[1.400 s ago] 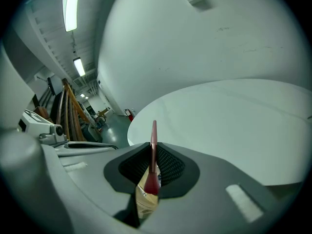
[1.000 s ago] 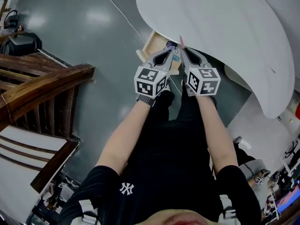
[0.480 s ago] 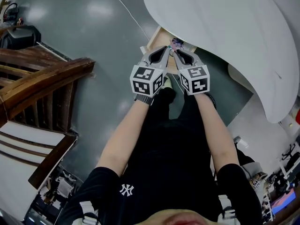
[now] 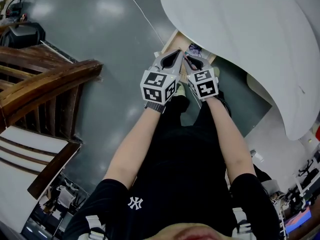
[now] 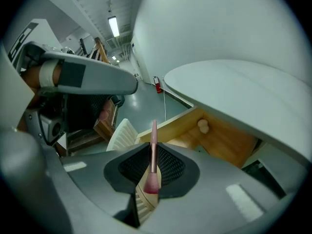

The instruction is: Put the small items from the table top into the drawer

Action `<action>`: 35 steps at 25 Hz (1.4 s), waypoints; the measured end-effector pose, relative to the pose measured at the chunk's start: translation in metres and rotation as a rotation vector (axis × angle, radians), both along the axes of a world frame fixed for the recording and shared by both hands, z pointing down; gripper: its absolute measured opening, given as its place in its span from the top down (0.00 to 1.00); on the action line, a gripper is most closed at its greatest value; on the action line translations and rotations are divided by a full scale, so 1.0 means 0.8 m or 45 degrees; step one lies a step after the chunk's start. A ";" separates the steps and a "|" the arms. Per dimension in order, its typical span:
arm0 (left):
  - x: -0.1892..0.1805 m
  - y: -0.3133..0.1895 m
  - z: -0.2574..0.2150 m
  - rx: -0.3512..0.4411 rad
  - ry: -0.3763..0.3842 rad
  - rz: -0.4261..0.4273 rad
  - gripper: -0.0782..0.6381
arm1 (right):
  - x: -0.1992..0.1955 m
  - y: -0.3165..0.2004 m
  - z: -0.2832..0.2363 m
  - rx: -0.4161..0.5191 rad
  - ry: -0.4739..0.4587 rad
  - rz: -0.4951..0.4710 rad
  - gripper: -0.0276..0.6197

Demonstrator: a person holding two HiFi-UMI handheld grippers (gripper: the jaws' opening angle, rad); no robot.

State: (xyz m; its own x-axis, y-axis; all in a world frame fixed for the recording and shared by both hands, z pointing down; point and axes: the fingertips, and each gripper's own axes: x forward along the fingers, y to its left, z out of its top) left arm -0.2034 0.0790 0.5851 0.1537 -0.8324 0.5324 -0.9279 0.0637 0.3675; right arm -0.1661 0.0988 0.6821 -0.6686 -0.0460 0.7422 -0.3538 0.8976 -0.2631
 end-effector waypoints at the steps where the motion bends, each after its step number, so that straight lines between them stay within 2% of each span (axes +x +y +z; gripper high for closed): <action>1: -0.002 -0.001 0.002 0.000 -0.002 -0.001 0.89 | -0.002 0.001 0.005 -0.001 0.005 -0.011 0.85; 10: -0.019 -0.005 0.014 0.005 -0.004 -0.006 0.89 | -0.021 0.002 0.032 -0.019 0.025 -0.059 0.84; 17: -0.023 -0.006 0.015 0.006 0.002 -0.004 0.89 | -0.018 0.003 0.035 -0.031 0.046 -0.056 0.81; 24: -0.009 -0.007 -0.009 0.007 0.009 0.041 0.89 | -0.006 -0.005 -0.016 0.000 0.007 0.003 0.86; 31: 0.021 -0.015 -0.050 0.027 0.015 0.109 0.89 | 0.022 -0.024 -0.088 0.047 -0.070 0.134 0.92; 35: 0.042 -0.020 -0.075 0.042 0.012 0.165 0.89 | 0.042 -0.032 -0.125 0.082 -0.098 0.198 0.92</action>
